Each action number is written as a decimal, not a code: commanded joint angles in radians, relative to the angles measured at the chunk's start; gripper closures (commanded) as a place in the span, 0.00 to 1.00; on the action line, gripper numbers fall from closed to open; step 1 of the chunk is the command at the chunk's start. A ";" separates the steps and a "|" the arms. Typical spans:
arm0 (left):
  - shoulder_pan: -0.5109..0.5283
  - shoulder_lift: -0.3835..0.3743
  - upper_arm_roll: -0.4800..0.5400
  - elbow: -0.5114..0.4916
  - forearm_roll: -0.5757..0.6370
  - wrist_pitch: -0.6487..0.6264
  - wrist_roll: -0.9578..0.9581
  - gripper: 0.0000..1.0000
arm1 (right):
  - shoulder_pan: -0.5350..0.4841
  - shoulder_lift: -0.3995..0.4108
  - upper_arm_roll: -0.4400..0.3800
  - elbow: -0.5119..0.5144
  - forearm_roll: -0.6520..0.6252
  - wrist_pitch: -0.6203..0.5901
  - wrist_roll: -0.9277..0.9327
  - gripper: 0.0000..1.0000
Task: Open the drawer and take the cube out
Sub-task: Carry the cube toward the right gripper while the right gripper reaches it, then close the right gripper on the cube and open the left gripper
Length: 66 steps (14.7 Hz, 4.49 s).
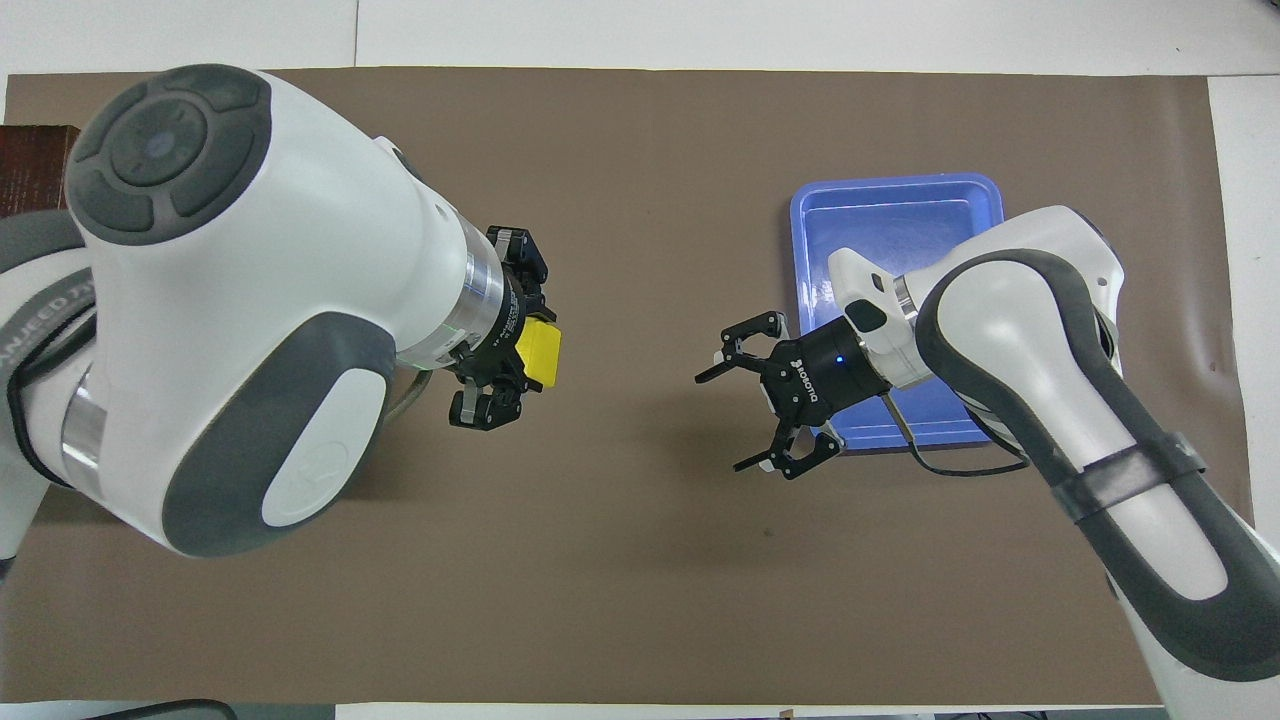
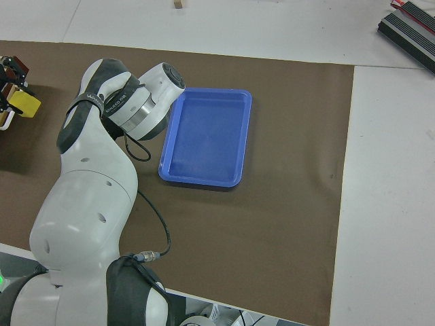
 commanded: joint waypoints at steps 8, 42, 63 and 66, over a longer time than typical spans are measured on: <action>-0.046 -0.075 0.010 -0.112 0.050 0.088 -0.156 1.00 | 0.077 0.040 0.001 0.045 0.154 0.001 0.135 0.00; -0.056 -0.101 0.005 -0.169 0.042 0.101 -0.207 1.00 | 0.263 -0.100 0.011 -0.020 0.171 0.406 0.275 0.00; -0.055 -0.101 0.005 -0.169 0.042 0.104 -0.205 1.00 | 0.285 -0.115 0.011 -0.069 0.280 0.446 0.194 0.00; -0.055 -0.101 0.005 -0.169 0.042 0.104 -0.205 1.00 | 0.283 -0.119 0.012 -0.077 0.282 0.443 0.183 0.03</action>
